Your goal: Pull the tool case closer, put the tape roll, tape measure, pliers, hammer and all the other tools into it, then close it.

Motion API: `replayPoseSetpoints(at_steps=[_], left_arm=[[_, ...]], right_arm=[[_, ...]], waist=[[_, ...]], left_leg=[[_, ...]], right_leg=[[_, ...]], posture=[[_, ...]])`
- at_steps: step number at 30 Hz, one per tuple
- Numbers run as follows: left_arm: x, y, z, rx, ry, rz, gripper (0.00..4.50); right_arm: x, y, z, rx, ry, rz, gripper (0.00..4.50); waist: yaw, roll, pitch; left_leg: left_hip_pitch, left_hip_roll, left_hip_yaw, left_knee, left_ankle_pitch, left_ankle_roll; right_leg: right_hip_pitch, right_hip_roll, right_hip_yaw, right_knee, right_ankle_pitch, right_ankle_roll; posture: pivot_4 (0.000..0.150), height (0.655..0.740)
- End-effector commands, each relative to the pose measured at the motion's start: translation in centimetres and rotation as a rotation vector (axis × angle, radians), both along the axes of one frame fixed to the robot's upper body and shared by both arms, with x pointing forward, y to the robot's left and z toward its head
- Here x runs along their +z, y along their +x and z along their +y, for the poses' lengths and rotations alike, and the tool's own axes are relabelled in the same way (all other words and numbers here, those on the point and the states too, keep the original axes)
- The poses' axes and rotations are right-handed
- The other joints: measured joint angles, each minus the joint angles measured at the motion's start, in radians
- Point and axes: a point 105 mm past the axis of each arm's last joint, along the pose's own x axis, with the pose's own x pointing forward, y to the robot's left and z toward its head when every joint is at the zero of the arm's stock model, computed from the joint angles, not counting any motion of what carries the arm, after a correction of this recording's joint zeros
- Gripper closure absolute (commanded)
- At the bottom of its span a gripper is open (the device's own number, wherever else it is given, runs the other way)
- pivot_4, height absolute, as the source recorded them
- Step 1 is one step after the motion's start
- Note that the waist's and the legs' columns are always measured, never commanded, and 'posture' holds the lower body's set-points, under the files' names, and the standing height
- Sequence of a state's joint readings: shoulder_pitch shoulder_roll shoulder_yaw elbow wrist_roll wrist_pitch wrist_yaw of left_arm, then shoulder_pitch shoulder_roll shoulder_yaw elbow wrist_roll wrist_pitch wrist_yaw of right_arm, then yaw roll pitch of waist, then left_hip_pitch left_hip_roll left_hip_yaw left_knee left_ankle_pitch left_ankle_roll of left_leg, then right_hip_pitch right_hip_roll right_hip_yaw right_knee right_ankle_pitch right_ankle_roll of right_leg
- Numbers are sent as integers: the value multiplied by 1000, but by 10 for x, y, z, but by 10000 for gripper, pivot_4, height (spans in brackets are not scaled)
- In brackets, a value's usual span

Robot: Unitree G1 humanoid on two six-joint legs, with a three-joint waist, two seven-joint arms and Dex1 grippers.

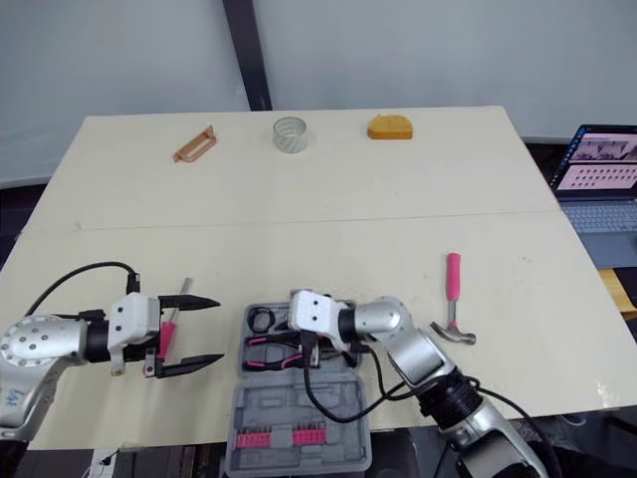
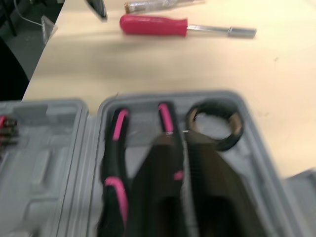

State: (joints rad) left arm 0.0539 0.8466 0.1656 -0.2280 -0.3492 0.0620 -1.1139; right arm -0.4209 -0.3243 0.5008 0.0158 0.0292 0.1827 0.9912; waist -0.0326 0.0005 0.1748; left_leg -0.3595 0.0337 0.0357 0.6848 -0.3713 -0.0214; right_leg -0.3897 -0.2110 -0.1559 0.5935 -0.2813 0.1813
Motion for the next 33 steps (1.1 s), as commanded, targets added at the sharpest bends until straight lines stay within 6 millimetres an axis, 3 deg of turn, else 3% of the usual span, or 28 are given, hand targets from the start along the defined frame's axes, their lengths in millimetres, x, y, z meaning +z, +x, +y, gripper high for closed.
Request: replayPoseSetpoints(at_steps=[1,12,21,33], left_arm=[[3,-4,-6,-28,-2,-25,0],[2,-6,-6,-17,-3,-25,0],[2,-4,-5,-9,-4,-28,0],[2,-4,-6,-5,-6,-26,0]], right_arm=[[1,1,3,23,35,-14,44712],[-32,1,-9,53,-113,-55,44712],[-56,-1,-17,137,-296,-207,44712],[-81,1,-36,111,-444,-133,44712]], waist=[[-1,0,0],[-1,0,0],[1,0,-1],[4,1,-10]], left_leg=[[0,0,0,0,0,0],[7,0,1,-2,0,0],[9,0,0,-2,0,0],[19,1,1,-5,-1,-1]], right_leg=[[0,0,0,0,0,0],[6,0,0,0,0,0],[8,0,0,-1,0,0],[17,0,0,-2,0,-1]], posture=[[1500,7400],[1500,7400],[1500,7400],[1500,7400]])
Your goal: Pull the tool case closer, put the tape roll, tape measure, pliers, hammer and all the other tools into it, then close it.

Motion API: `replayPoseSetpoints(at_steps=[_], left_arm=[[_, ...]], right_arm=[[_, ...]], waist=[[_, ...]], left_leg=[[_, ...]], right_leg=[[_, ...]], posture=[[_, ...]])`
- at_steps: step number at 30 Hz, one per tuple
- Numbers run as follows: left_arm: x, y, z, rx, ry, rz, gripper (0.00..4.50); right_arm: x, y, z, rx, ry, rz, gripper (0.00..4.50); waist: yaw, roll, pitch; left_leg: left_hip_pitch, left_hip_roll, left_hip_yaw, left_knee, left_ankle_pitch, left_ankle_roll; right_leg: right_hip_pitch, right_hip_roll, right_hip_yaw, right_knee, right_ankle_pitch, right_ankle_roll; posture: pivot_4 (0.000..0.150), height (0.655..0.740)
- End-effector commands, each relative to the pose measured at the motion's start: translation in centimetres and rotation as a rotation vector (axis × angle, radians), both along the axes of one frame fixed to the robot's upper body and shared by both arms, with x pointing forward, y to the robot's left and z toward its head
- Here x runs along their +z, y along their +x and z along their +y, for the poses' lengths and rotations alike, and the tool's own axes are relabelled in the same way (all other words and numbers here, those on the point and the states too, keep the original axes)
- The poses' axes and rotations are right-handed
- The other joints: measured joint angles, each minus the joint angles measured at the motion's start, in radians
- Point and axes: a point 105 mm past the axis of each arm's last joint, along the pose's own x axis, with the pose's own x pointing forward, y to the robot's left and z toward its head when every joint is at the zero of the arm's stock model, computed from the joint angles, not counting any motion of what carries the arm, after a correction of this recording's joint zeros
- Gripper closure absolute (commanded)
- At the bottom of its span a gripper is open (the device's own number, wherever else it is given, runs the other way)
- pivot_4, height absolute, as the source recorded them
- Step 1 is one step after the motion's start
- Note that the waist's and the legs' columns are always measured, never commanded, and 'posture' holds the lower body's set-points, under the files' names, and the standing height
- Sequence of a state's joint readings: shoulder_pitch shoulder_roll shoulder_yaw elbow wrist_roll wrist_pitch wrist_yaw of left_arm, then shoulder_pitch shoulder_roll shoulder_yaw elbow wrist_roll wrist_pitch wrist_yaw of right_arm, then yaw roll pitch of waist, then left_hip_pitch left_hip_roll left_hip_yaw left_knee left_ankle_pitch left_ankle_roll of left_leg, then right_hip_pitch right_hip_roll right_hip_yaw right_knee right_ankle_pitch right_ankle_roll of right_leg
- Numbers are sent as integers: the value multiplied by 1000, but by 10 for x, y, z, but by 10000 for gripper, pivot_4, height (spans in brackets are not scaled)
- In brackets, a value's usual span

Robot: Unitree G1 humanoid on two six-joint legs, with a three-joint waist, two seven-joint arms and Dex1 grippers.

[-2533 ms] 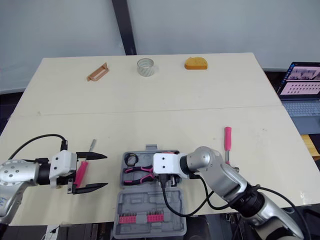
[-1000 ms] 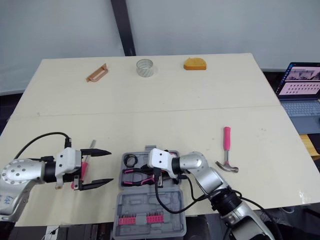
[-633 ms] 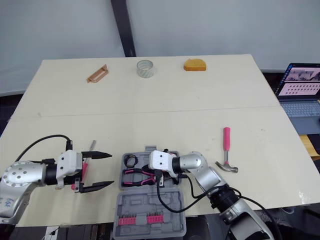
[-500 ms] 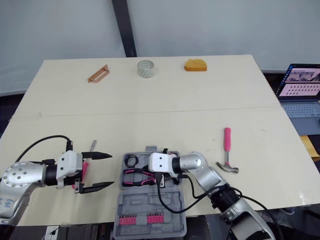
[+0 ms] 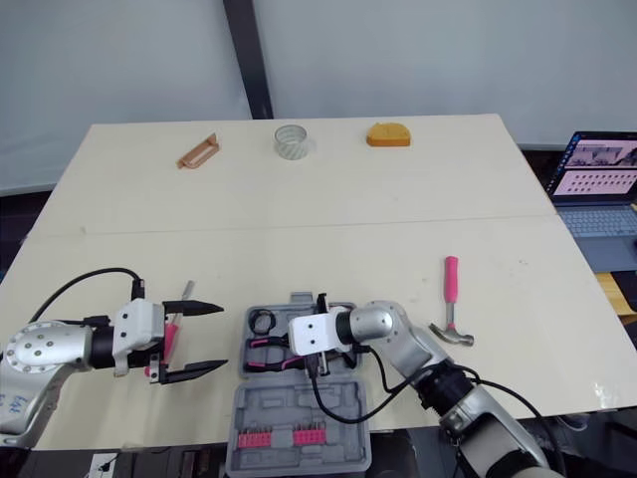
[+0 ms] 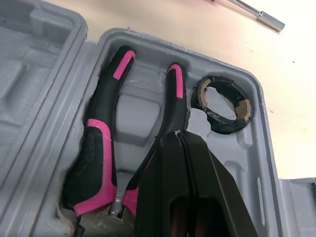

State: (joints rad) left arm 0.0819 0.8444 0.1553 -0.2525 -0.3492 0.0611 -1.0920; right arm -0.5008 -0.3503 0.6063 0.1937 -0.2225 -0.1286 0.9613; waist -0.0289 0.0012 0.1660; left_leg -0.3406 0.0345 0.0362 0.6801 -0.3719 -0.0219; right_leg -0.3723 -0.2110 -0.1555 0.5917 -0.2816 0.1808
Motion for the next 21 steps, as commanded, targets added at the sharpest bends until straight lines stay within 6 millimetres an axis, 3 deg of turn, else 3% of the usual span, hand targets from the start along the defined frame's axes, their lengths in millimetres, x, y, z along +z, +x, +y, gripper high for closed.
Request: replayPoseSetpoints(at_steps=[1,6,10,12,15,17,20,21], left_arm=[[6,0,-2,-5,-3,-32,0],[6,1,-2,-2,-1,-32,0],[7,4,1,29,-11,-27,0],[10,7,4,60,-22,-22,0],[16,12,16,141,-49,-12,0],[20,15,32,217,-55,-19,0],[24,17,58,334,-60,-29,0],[24,17,70,383,-56,-32,0]], right_arm=[[-57,-7,-36,-81,-229,136,44712],[-45,-7,-27,-87,-135,167,44712],[8,0,-13,-101,147,211,44712],[39,4,-16,-129,284,254,44712],[82,10,-40,-202,436,322,44712],[97,11,-70,-273,461,349,44712],[101,13,-117,-409,437,351,36381],[101,14,-135,-467,431,357,31496]], waist=[[0,2,-3],[1,5,-6],[3,5,-6],[2,6,-5],[1,8,-3],[2,9,-3],[8,8,-3],[9,8,-3]], left_leg=[[0,0,0,0,0,0],[0,0,0,0,0,0],[0,0,0,0,0,0],[-2,0,0,0,0,0],[-6,0,0,1,0,0],[-6,0,0,1,0,0],[-7,0,-1,1,-1,1],[-8,0,0,0,-1,1]], right_leg=[[0,0,0,0,0,0],[0,0,0,0,0,0],[0,0,0,-1,0,0],[0,0,0,-1,0,0],[-4,0,0,-1,0,0],[-4,0,-1,-2,0,0],[-4,0,-1,-3,0,0],[-4,0,-2,-4,0,0]], posture=[[1500,7400],[1500,7400],[1500,7400],[1500,7400],[1500,7400],[1500,7400],[1500,7400],[1500,7400]])
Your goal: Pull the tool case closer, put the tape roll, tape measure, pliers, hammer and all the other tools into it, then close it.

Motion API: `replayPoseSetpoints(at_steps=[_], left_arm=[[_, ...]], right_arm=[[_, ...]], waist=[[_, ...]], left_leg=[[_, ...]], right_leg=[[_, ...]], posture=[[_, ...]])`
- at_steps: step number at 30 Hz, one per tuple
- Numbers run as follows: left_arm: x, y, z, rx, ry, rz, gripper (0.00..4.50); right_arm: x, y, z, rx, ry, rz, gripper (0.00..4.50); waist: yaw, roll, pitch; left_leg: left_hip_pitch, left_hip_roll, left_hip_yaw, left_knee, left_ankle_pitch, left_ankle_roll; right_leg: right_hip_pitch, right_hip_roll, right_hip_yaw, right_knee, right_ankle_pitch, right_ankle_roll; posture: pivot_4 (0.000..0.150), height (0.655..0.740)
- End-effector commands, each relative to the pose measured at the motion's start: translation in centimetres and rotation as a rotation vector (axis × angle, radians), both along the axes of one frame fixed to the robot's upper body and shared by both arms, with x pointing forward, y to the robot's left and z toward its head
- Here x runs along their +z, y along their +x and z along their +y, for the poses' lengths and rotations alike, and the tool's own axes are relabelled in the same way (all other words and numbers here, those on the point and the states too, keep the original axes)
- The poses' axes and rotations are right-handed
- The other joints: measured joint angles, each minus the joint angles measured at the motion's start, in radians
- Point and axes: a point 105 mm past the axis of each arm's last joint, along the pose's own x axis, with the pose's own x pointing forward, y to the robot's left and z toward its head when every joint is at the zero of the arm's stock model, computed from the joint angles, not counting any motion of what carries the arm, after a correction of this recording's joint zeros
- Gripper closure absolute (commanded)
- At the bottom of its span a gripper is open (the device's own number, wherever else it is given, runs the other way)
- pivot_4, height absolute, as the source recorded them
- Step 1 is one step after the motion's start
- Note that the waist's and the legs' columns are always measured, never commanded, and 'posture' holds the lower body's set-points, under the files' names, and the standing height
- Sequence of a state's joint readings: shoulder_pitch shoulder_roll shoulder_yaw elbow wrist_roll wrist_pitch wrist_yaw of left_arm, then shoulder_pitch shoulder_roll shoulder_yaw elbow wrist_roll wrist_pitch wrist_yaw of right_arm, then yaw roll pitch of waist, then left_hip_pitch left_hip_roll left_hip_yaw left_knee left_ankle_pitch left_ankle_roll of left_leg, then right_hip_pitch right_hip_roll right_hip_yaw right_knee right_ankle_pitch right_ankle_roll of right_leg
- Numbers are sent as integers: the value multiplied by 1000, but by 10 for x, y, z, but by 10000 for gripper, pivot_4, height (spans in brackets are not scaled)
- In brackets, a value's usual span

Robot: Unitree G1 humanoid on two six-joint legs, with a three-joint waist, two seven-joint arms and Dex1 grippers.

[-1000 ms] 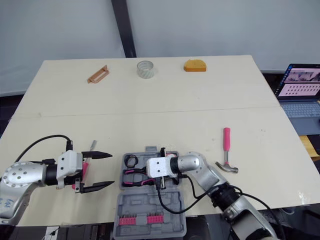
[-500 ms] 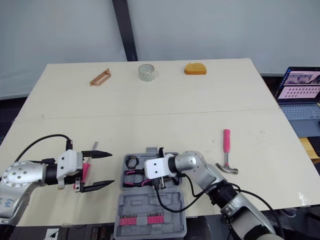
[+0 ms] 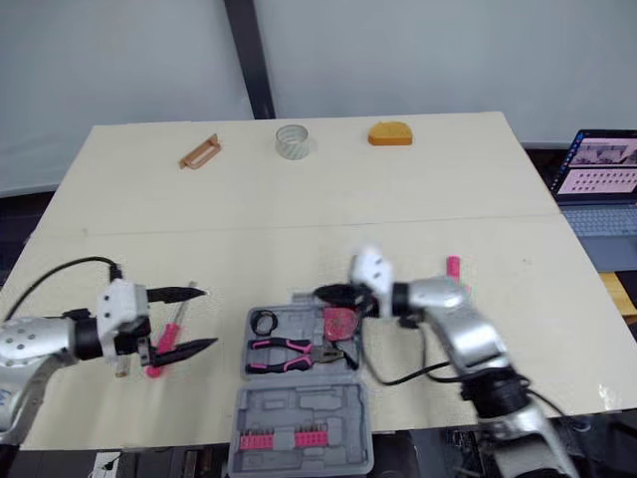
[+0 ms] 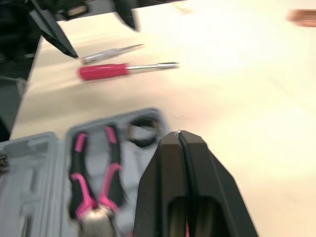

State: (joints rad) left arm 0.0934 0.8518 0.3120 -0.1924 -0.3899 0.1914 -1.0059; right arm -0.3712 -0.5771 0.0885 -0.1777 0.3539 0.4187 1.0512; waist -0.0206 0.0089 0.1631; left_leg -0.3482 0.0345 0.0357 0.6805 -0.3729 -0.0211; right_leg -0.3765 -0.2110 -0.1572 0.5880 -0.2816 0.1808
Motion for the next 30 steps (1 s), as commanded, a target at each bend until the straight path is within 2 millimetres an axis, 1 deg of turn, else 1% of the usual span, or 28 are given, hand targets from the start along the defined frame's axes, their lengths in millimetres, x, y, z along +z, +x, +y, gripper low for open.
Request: replayPoseSetpoints(at_steps=[1,2,3,4,6,7,8,9,10,11,12,14,16,22,27,30], left_arm=[[10,0,39,163,7,-36,0],[10,-2,51,215,10,-37,0],[10,-5,64,269,16,-43,0],[9,-9,80,333,22,-49,0],[7,-16,102,420,32,-57,0],[5,-22,116,474,31,-55,0],[4,-26,124,507,30,-54,0],[2,-31,139,564,27,-55,0],[1,-35,148,598,24,-57,0],[0,-37,153,616,23,-59,0],[-2,-42,164,652,26,-55,0],[-8,-49,179,701,35,-47,0],[-13,-54,187,726,39,-39,0],[-28,-62,196,737,90,-1,0],[-30,-61,200,745,81,-7,0],[-33,-60,198,723,87,3,0]], right_arm=[[3,-3,-49,-127,2,68,26285],[1,-3,-68,-186,-13,86,22695],[-3,-2,-88,-248,-38,94,16767],[-6,-1,-111,-320,-54,111,11785],[-9,-2,-142,-417,-75,127,1357],[-12,-2,-160,-483,-76,136,613],[-13,-2,-172,-523,-77,140,613],[-18,-3,-191,-591,-83,153,613],[-21,-4,-203,-631,-87,161,613],[-23,-5,-209,-652,-90,165,613],[-28,-7,-220,-692,-86,175,613],[-38,-11,-234,-739,-98,189,613],[-44,-14,-240,-759,-97,198,613],[-51,-15,-243,-760,-118,192,613],[-52,-14,-242,-754,-121,187,613],[-48,-14,-233,-717,-113,181,613]], waist=[[0,0,0],[-1,0,0],[-2,0,1],[-2,-1,1],[-4,-1,1],[-6,-1,1],[-7,-1,1],[-7,-1,1],[-7,-1,1],[-7,-1,1],[-7,-1,1],[-8,-1,1],[-7,-1,1],[-8,-1,1],[-7,-1,1],[-8,-1,1]], left_leg=[[-1,0,0,0,0,0],[-1,0,0,0,0,0],[-2,0,0,0,0,0],[-2,0,1,0,0,0],[-2,0,1,0,0,0],[-2,0,1,0,0,0],[-2,0,1,0,0,0],[-1,0,1,0,0,0],[-1,0,1,0,0,0],[-1,0,1,0,0,0],[-2,0,1,0,0,0],[-1,0,2,0,0,0],[-1,0,2,0,0,0],[-1,0,2,0,0,0],[-1,0,2,0,0,0],[-1,0,2,0,0,0]], right_leg=[[0,0,0,-1,0,0],[0,0,0,-2,0,0],[0,0,0,-2,0,0],[0,0,0,-2,0,0],[0,0,0,-3,0,0],[0,0,0,-3,0,0],[0,0,0,-3,0,0],[0,0,0,-3,0,0],[0,0,0,-3,0,0],[0,0,0,-3,0,0],[0,0,0,-3,0,0],[0,0,0,-3,0,0],[0,0,0,-3,0,0],[0,0,0,-3,0,0],[0,0,0,-3,0,0],[0,0,0,-3,0,0]], posture=[[1500,7400],[1500,7400],[1500,7400],[1500,7400],[1500,7400],[1500,7400],[1500,7400],[1500,7400],[1500,7400],[1500,7400],[1500,7400],[1500,7400],[1500,7400],[1500,7400],[1500,7400],[1500,7400]])
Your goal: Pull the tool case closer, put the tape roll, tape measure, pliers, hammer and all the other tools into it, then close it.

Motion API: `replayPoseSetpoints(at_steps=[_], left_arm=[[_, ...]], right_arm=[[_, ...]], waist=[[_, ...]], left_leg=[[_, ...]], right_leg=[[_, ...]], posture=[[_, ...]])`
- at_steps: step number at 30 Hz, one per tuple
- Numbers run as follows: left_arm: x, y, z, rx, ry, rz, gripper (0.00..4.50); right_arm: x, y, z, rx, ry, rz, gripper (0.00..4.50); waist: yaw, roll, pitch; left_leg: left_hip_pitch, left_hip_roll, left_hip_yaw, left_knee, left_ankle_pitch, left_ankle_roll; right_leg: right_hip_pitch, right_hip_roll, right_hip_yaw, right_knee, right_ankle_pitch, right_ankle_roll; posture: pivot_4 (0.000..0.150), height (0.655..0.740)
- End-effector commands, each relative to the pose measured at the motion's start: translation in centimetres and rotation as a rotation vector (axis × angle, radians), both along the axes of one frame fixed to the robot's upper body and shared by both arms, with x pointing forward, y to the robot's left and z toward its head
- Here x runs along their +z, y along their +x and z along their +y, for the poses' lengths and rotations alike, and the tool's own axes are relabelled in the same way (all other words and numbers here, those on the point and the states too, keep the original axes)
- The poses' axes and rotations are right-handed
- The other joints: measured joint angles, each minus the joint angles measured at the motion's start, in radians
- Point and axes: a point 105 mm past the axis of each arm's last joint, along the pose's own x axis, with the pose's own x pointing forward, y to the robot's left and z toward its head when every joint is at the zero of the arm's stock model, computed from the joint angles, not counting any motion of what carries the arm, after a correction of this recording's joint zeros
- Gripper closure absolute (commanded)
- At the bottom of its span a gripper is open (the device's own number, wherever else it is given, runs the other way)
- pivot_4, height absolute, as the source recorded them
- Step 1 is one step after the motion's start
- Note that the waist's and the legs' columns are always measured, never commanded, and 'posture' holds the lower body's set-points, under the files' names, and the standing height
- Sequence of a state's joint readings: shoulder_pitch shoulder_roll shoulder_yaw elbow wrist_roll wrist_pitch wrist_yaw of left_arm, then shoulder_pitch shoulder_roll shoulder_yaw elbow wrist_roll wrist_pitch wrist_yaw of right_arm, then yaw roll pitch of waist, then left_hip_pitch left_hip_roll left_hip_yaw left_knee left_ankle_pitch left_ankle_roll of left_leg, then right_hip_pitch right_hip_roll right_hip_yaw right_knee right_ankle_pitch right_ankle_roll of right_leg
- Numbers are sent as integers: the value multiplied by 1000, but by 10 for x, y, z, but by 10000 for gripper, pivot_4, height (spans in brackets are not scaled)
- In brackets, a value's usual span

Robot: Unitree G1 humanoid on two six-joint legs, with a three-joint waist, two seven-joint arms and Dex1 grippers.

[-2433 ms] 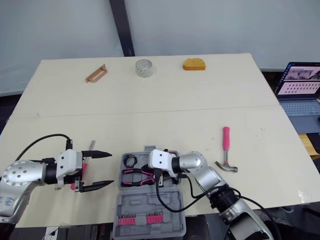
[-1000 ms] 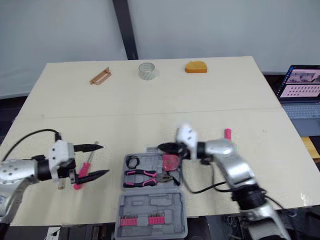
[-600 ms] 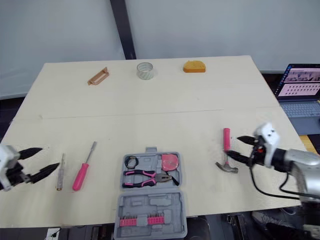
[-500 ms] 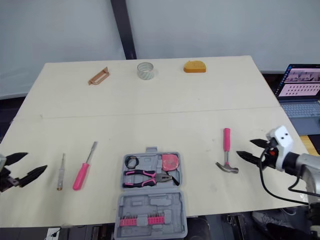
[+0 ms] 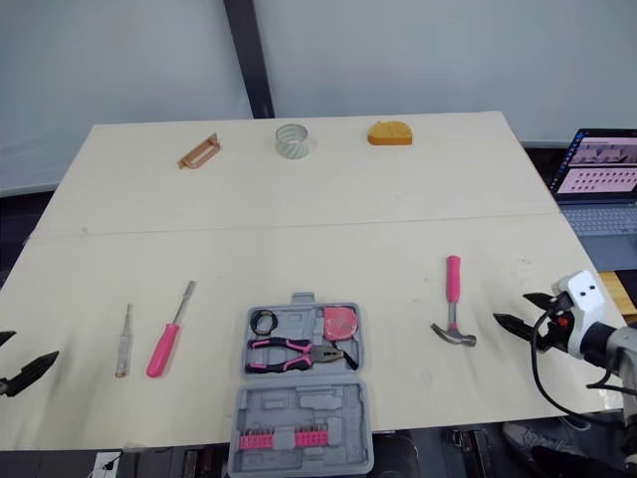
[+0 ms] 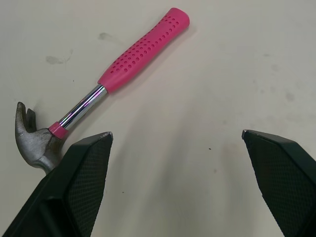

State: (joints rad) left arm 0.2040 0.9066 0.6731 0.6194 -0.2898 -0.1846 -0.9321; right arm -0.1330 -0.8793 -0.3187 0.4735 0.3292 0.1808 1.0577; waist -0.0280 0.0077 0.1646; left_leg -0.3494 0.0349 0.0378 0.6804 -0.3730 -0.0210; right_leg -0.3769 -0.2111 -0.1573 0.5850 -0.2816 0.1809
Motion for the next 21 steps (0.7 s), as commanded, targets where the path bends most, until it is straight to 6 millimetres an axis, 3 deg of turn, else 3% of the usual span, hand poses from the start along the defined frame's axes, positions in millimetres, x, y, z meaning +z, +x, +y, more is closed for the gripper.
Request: replayPoseSetpoints(at_steps=[1,5,9,13,14,16,21], left_arm=[[5,1,-1,-44,34,14,0],[2,9,-26,-177,7,42,0],[-8,23,-84,-413,-3,128,0],[-9,32,-142,-590,-32,179,0],[-9,34,-154,-627,-37,185,0],[-9,38,-175,-705,-19,196,5106],[-14,41,-217,-829,-16,234,26158]], right_arm=[[11,1,13,64,2,-28,613],[23,2,46,189,36,-18,613],[33,0,94,361,72,0,613],[26,-8,136,513,25,52,613],[23,-10,145,547,12,62,2952],[14,-19,169,643,-18,93,8440],[-3,-36,203,772,-72,150,31893]], waist=[[-1,0,0],[0,0,0],[4,0,0],[5,0,0],[5,0,0],[5,0,0],[6,0,0]], left_leg=[[0,0,0,0,0,0],[0,0,0,0,0,0],[0,0,0,1,0,0],[-1,0,-1,1,0,0],[-1,0,-1,1,0,0],[-1,0,-1,1,0,0],[-1,0,-1,2,0,0]], right_leg=[[0,0,0,0,0,0],[0,0,0,0,0,0],[0,0,0,1,0,0],[0,0,0,1,0,0],[0,0,0,1,0,0],[0,0,0,1,0,0],[0,0,0,1,0,0]], posture=[[1500,7400],[1500,7400],[1500,7400],[1500,7400],[1500,7400],[1500,7400],[1500,7400]])
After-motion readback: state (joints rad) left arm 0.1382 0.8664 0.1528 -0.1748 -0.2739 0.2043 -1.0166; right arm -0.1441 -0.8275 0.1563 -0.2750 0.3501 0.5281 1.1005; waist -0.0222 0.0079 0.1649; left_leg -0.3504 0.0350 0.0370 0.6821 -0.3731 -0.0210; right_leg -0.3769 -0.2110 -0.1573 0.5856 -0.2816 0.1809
